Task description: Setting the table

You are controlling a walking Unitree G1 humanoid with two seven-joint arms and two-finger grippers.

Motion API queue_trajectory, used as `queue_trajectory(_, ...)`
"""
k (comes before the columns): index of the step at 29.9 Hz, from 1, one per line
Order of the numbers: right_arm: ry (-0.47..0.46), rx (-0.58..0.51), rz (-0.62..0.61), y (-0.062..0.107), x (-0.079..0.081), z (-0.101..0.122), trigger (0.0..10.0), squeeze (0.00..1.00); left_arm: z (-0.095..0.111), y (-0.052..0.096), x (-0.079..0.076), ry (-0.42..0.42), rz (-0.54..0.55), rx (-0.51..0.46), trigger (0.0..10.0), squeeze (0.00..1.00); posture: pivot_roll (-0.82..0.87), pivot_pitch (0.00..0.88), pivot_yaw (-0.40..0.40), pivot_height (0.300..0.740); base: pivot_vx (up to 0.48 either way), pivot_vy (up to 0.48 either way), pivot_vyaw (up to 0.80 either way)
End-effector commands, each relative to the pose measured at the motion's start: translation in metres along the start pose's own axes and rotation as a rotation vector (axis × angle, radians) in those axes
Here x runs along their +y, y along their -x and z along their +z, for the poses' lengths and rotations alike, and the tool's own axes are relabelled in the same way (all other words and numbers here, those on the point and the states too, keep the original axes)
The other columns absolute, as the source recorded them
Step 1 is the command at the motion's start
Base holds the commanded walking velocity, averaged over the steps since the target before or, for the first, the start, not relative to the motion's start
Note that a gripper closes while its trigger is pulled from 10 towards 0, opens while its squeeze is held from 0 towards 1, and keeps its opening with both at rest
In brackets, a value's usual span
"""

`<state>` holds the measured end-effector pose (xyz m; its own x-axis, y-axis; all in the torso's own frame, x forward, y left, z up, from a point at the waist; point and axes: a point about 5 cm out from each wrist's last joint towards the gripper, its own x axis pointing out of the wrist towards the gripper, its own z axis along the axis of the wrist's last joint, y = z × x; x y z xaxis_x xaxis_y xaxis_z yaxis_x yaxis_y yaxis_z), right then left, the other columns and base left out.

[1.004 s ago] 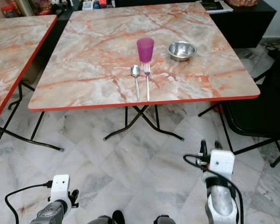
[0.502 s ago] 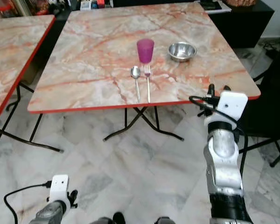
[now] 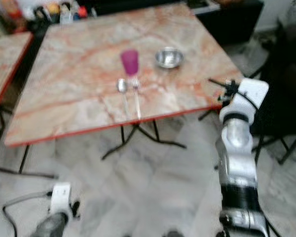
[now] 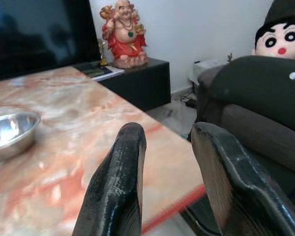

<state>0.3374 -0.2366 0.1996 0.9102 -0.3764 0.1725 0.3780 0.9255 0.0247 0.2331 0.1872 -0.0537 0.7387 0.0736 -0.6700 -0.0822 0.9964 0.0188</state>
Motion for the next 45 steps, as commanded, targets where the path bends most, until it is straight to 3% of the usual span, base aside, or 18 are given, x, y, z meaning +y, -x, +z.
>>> queue_trajectory(1, -0.025, -0.017, 0.042, -0.001, 0.015, 0.007, 10.0, 0.0, -0.008, 0.003, 0.015, -0.024, 0.035, 0.035, 10.0, 0.0, -0.17, 0.157, 0.081, 0.74, 0.48, 0.0, 0.0)
queue_trajectory(14, -0.012, -0.073, 0.085, -0.003, 0.02, 0.019, 10.0, 0.0, -0.007, 0.002, 0.013, -0.024, 0.033, 0.03, 10.0, 0.0, -0.17, 0.156, 0.08, 0.74, 0.48, 0.0, 0.0)
queue_trajectory(25, -0.061, -0.07, 0.125, -0.003, 0.025, 0.021, 10.0, 0.0, -0.006, 0.002, 0.012, -0.023, 0.032, 0.026, 10.0, 0.0, -0.16, 0.157, 0.08, 0.74, 0.449, 0.0, 0.1)
queue_trajectory(45, -0.108, -0.058, 0.118, -0.005, 0.022, 0.032, 10.0, 0.0, -0.003, 0.001, 0.013, -0.003, 0.03, 0.009, 10.0, 0.0, -0.16, 0.159, 0.083, 0.74, 0.0, 0.0, 0.0)
